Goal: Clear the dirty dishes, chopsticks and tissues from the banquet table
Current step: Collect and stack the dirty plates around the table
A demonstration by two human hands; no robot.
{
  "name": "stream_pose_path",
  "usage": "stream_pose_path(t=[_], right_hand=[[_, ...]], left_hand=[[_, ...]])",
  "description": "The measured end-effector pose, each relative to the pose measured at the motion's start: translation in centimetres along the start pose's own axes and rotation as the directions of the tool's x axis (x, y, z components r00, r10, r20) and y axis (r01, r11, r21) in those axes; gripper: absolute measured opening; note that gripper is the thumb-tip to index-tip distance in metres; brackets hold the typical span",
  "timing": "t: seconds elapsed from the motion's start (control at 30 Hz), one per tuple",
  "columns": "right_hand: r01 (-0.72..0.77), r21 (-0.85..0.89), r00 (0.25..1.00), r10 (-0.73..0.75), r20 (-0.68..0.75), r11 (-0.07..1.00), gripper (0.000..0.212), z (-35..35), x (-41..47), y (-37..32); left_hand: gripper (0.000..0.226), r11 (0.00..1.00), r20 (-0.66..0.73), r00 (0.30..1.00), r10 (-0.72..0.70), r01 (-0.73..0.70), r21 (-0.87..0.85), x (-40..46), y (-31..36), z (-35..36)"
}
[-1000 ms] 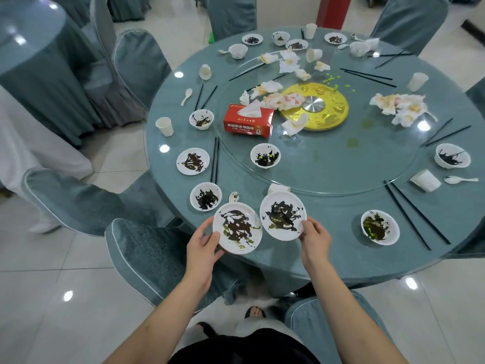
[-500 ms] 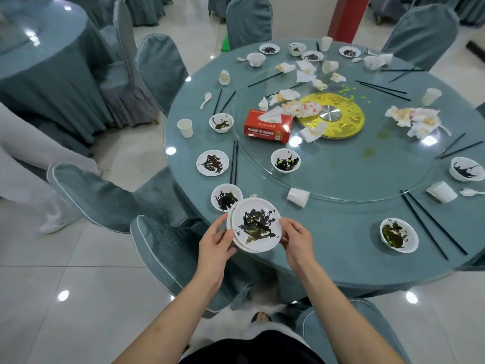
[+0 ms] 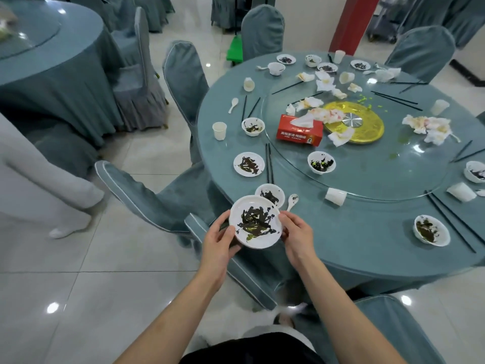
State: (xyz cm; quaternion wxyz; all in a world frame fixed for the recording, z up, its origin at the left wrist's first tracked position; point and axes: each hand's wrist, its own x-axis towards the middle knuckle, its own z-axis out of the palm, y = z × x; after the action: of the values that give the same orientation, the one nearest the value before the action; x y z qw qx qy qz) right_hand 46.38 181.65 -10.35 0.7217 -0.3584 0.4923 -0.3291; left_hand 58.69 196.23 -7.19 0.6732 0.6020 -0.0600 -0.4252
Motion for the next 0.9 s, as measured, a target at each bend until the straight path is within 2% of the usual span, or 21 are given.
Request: stream_pose_path(t=[0.23,0.47,0.9], right_hand=[[0.019,-0.020,1.000,-0.019,-0.001,1.000,0.013,5.8,-3.1,3.4],[0.067,-0.035,0.998,-0.068,-0.005,0.997,0.012,8.6,-3.7,3.7],[0.029,0.038,1.000,-0.030,0.006,0.999,0.012,17.3,4.0,4.1]], left_hand=[[0.032,1.000,-0.008,1.000,-0.002,0.002,-0.025,-0.1,2.3,-7.2],[0.037,0.998,-0.022,1.000,-0.007,0.006,-0.065,0.6,3.0,-9.7],[0.037,1.000,-0.044,0.999,0.009,-0.010,-0.029,9.7,8.7,-12.3]])
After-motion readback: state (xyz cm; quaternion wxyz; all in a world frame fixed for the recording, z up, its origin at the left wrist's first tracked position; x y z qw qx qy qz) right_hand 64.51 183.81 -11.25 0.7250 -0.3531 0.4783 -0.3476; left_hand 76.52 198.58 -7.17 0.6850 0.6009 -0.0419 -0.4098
